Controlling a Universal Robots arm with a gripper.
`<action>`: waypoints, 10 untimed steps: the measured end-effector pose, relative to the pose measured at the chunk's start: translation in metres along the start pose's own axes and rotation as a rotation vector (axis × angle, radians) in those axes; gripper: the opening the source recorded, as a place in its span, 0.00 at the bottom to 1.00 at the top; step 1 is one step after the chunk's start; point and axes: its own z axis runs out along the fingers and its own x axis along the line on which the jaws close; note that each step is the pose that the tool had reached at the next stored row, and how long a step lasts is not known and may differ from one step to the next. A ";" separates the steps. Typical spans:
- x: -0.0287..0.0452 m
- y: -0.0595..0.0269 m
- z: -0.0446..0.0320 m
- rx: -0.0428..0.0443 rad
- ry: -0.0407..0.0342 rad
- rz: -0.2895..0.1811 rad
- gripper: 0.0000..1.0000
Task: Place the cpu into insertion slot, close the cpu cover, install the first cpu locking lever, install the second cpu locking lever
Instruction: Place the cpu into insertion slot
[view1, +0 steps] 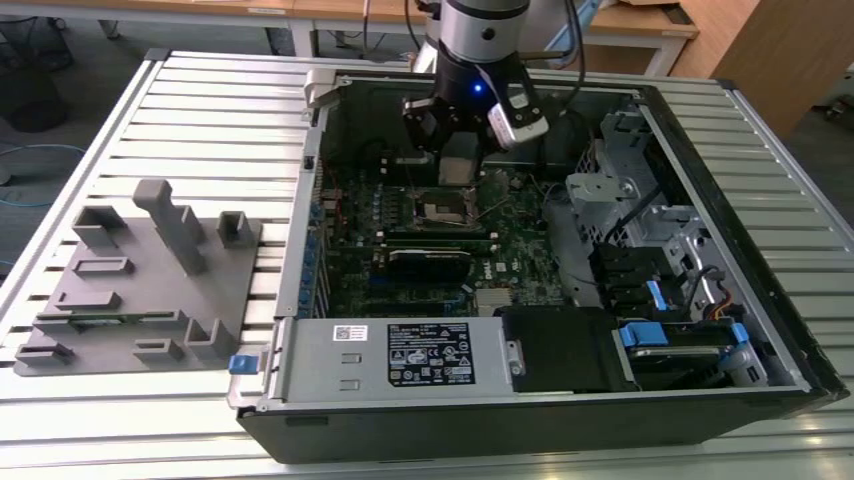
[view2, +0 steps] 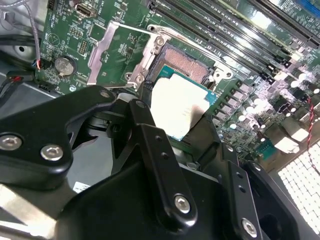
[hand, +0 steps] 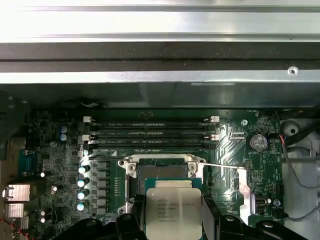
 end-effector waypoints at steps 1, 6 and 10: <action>0.0001 -0.0001 0.0008 0.0000 -0.0003 0.002 0.54; 0.0001 -0.0003 0.0033 0.0018 -0.0067 0.076 0.54; 0.0002 -0.0004 0.0047 0.0036 -0.0129 0.147 0.54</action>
